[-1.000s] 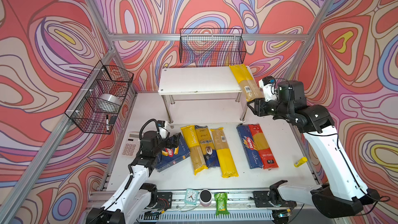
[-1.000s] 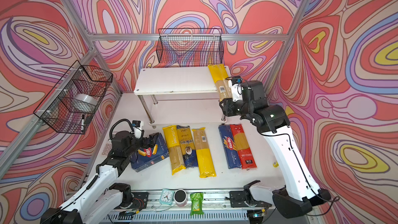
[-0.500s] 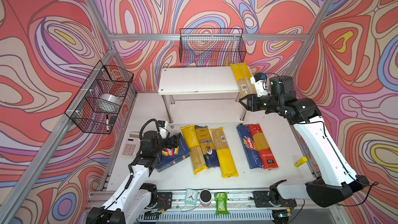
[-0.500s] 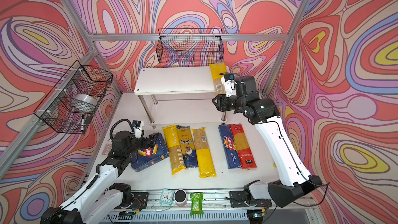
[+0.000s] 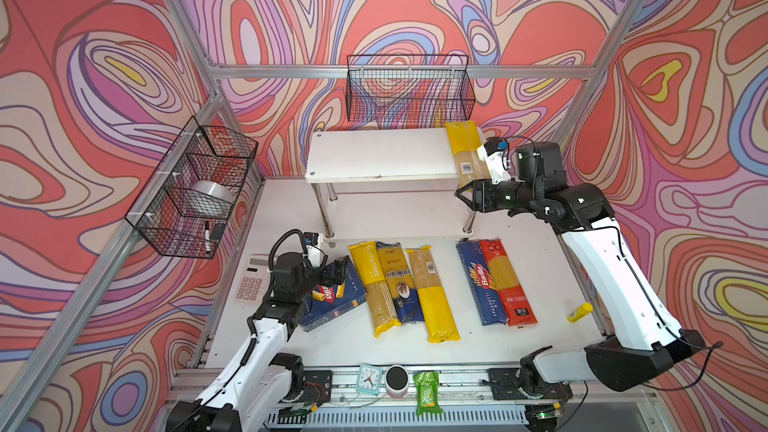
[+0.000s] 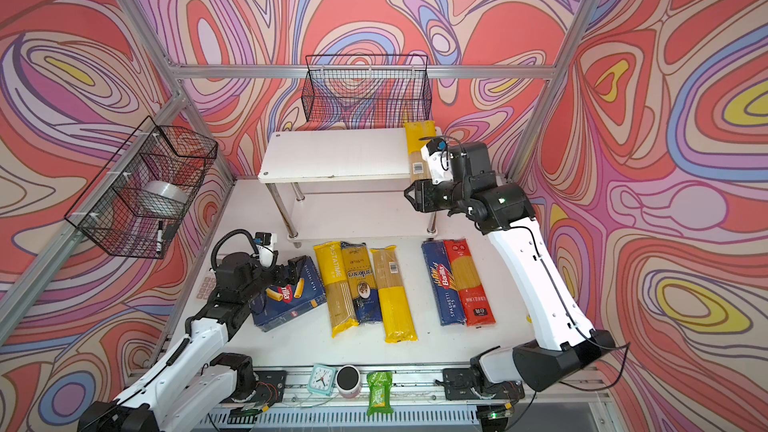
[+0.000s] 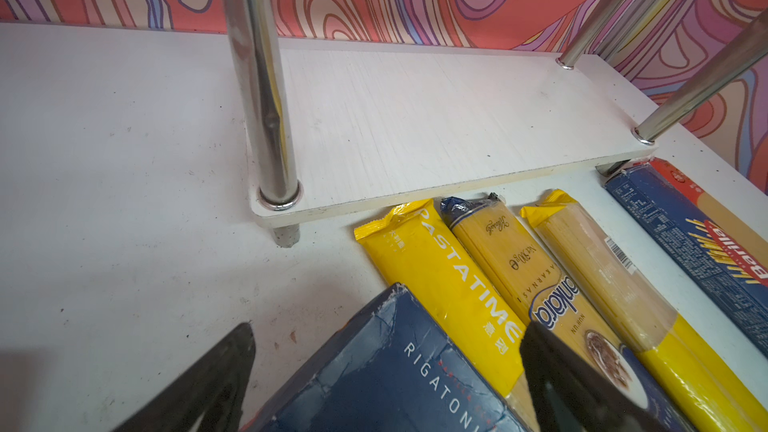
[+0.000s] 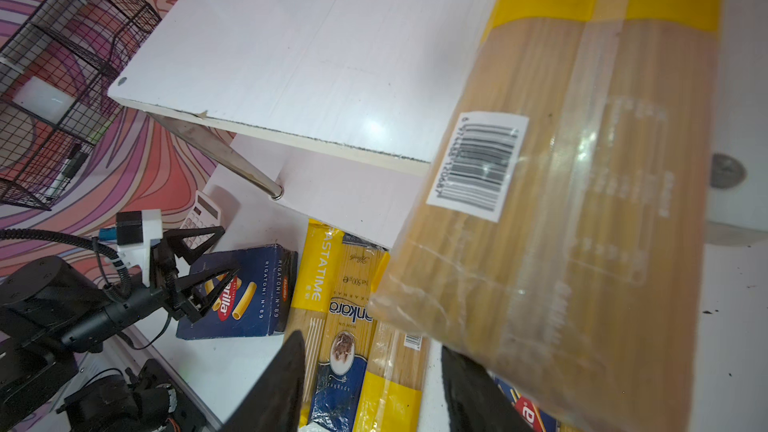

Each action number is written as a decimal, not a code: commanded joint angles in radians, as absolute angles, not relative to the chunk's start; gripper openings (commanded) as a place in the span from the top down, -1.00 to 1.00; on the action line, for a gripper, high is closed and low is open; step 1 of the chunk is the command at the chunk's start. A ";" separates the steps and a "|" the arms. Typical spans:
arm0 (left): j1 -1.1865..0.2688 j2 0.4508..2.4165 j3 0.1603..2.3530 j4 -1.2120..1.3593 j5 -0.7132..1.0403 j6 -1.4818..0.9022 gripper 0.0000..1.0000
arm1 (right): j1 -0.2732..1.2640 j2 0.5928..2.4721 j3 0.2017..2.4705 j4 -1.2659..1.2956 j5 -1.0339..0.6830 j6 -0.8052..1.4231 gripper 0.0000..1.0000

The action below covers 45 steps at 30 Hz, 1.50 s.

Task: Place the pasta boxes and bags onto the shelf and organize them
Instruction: 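Open the right gripper and release the bag lying on the shelf, then move the right gripper down to the clear-and-yellow spaghetti bag on the table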

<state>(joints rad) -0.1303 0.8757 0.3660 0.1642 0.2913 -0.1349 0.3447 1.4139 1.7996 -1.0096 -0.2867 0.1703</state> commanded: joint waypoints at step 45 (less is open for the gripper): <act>-0.132 0.847 0.357 0.174 0.316 -0.125 -1.00 | 0.617 0.955 0.827 -0.707 -0.199 0.509 -0.25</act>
